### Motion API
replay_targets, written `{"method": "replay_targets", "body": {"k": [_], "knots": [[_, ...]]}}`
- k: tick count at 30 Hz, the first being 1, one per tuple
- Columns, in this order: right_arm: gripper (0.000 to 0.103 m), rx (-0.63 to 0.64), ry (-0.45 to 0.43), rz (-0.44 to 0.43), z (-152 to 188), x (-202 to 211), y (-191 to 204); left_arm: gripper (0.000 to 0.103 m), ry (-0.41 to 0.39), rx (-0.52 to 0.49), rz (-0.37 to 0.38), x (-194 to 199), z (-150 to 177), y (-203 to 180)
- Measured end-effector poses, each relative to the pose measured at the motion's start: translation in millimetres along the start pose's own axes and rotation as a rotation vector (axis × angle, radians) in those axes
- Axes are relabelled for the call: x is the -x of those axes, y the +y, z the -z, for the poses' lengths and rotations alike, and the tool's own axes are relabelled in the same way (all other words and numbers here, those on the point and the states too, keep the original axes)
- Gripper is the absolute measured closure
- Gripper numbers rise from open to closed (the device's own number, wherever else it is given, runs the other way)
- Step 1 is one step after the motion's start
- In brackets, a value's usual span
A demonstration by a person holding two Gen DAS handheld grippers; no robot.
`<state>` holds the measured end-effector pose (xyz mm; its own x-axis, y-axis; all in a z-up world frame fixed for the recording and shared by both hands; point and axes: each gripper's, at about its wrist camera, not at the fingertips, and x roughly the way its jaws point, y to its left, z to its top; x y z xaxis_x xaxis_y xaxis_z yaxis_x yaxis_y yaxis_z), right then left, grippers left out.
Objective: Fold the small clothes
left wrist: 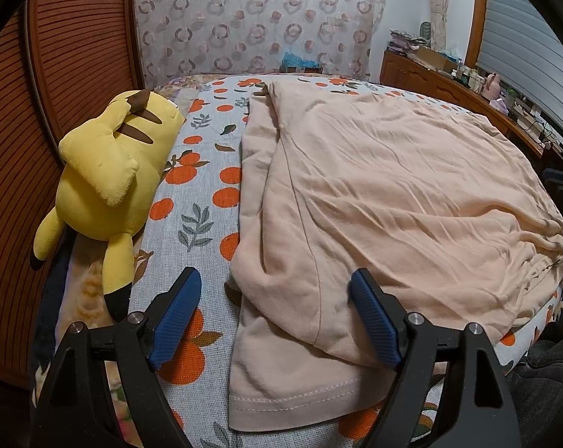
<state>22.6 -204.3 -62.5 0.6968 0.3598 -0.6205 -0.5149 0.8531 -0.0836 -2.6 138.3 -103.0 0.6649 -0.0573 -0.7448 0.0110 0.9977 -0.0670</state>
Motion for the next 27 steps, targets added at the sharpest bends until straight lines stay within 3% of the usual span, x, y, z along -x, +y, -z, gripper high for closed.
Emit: {"method": "replay_targets", "body": {"k": [11, 15, 19, 21, 25, 27], "knots": [[0.049, 0.045, 0.084, -0.016, -7, -67, 25, 0.020, -0.011, -0.003, -0.004, 0, 1, 1], [0.044, 0.026, 0.075, -0.013, -13, -73, 26, 0.020, -0.012, -0.004, -0.006, 0, 2, -1], [0.030, 0.054, 0.070, 0.003, -8, -70, 41, 0.022, -0.018, 0.000, 0.014, 1, 3, 0], [0.024, 0.033, 0.066, 0.018, -7, -71, 42, 0.041, -0.029, 0.009, 0.040, 4, 4, 0], [0.020, 0.018, 0.062, 0.020, -6, -68, 42, 0.063, -0.026, 0.041, 0.092, 6, 3, 4], [0.020, 0.014, 0.060, 0.027, -5, -68, 43, 0.078, -0.025, 0.046, 0.100, 6, 2, 6]]}}
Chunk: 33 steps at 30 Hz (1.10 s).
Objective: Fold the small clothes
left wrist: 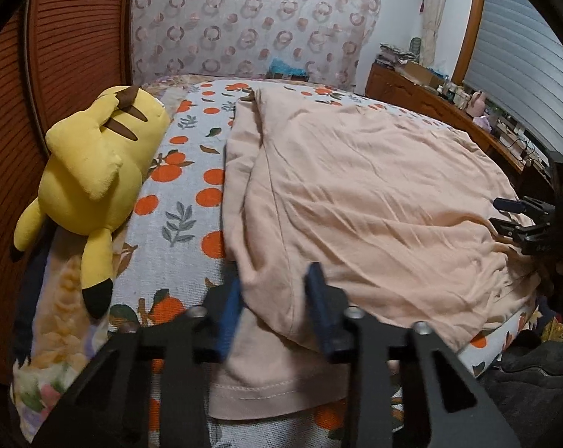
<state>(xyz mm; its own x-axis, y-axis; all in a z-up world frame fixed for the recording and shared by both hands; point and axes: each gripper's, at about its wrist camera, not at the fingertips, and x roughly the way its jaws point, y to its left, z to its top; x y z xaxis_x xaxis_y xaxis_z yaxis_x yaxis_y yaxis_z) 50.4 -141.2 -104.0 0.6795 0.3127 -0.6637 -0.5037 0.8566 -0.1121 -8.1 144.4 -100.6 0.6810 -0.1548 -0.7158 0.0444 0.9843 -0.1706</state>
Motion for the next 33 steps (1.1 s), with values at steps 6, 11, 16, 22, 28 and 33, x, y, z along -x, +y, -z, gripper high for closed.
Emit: {"method": "replay_targets", "body": {"k": [6, 11, 16, 22, 28, 33], "knots": [[0.019, -0.001, -0.002, 0.003, 4, 5, 4, 0.095, -0.012, 0.031, 0.042, 1, -2, -5], [0.015, 0.002, 0.017, 0.002, 4, 5, -1, 0.097, -0.060, 0.007, 0.063, 10, -15, -22], [0.014, 0.012, 0.017, -0.014, 5, 7, -4, 0.097, -0.108, -0.020, 0.138, 12, -44, -46], [0.014, -0.012, 0.008, 0.040, 14, 24, -22, 0.097, -0.146, -0.084, 0.234, 10, -80, -91], [0.014, -0.080, -0.059, 0.079, 31, 58, -55, 0.097, -0.150, -0.156, 0.333, 0, -108, -146], [0.015, -0.147, -0.104, 0.100, 46, 84, -82, 0.097, -0.126, -0.247, 0.414, -7, -125, -200]]}}
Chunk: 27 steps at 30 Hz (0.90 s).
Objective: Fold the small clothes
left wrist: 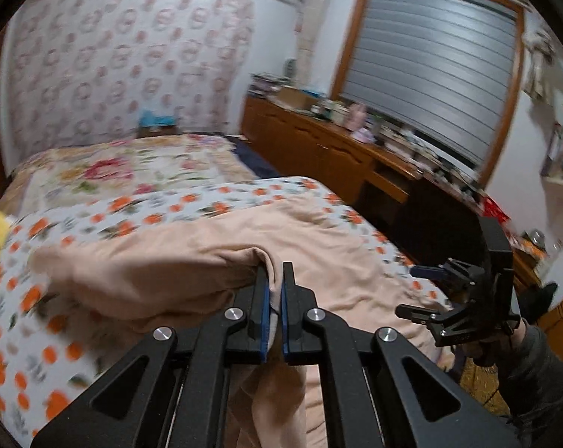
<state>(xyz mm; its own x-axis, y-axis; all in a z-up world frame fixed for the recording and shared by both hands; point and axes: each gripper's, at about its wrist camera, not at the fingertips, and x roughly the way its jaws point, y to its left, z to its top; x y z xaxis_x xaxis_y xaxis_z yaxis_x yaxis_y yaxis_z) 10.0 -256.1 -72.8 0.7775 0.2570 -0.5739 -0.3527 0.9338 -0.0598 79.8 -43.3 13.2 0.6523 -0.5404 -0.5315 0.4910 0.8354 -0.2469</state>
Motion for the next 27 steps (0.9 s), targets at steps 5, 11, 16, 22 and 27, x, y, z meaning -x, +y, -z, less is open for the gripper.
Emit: {"method": "replay_targets", "body": {"k": [5, 11, 16, 22, 27], "knots": [[0.015, -0.058, -0.021, 0.034, 9, 17, -28, 0.098, 0.011, -0.062, 0.076, -18, -27, -38], [0.016, -0.108, -0.037, 0.058, 14, 30, -49, 0.098, 0.016, -0.149, 0.156, -33, -57, -90], [0.018, -0.124, -0.059, 0.058, 13, 33, -58, 0.097, 0.048, -0.185, 0.200, -48, -66, -119], [0.018, -0.133, -0.044, 0.061, 21, 23, -67, 0.092, 0.182, -0.223, 0.175, -83, -44, -124], [0.018, -0.158, -0.038, 0.061, 22, 23, -76, 0.037, 0.178, -0.193, 0.124, -80, -31, -104]]}}
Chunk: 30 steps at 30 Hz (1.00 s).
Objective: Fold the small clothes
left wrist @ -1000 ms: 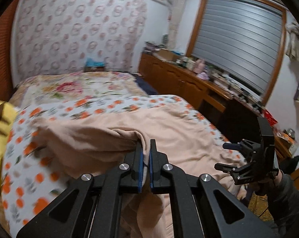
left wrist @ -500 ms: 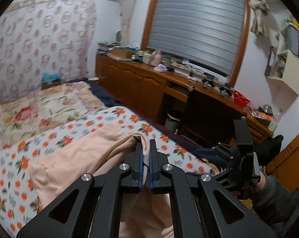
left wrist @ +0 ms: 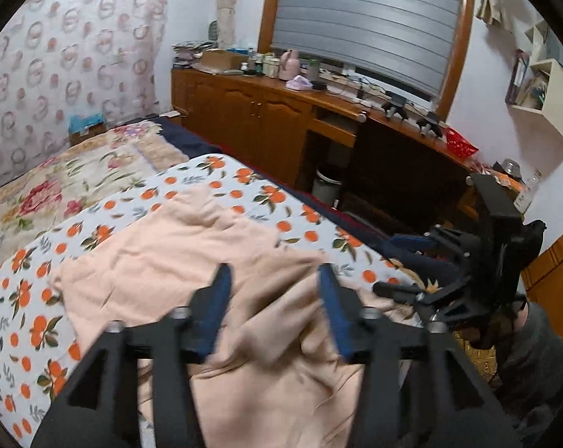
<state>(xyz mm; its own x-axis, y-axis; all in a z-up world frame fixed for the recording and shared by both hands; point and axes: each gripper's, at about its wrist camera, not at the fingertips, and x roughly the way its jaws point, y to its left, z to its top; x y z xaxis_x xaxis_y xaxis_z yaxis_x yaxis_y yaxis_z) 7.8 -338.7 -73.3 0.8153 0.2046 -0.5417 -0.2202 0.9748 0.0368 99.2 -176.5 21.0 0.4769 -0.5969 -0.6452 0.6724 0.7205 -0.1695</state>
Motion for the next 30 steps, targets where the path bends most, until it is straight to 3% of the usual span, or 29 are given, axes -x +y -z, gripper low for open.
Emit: {"method": "replay_targets", "body": {"k": [2, 12, 17, 20, 24, 29, 30], "knots": [[0.018, 0.000, 0.000, -0.002, -2, 1, 0, 0.022, -0.005, 0.017, -0.016, 3, 8, 8], [0.018, 0.039, -0.025, -0.021, -9, -1, 20, 0.022, -0.022, 0.145, -0.154, 24, 63, 58], [0.023, 0.070, -0.043, -0.069, -12, 2, 41, 0.022, -0.027, 0.199, -0.196, 35, 86, 75], [0.031, 0.102, -0.032, -0.110, -13, -3, 58, 0.022, -0.030, 0.222, -0.206, 39, 95, 81], [0.051, 0.158, 0.006, -0.172, -9, -15, 78, 0.022, -0.036, 0.240, -0.210, 41, 102, 86], [0.066, 0.221, 0.077, -0.146, -2, -35, 81, 0.022, -0.035, 0.253, -0.208, 40, 109, 89], [0.073, 0.227, 0.092, -0.141, 1, -38, 79, 0.022, -0.035, 0.256, -0.207, 40, 110, 90]]}}
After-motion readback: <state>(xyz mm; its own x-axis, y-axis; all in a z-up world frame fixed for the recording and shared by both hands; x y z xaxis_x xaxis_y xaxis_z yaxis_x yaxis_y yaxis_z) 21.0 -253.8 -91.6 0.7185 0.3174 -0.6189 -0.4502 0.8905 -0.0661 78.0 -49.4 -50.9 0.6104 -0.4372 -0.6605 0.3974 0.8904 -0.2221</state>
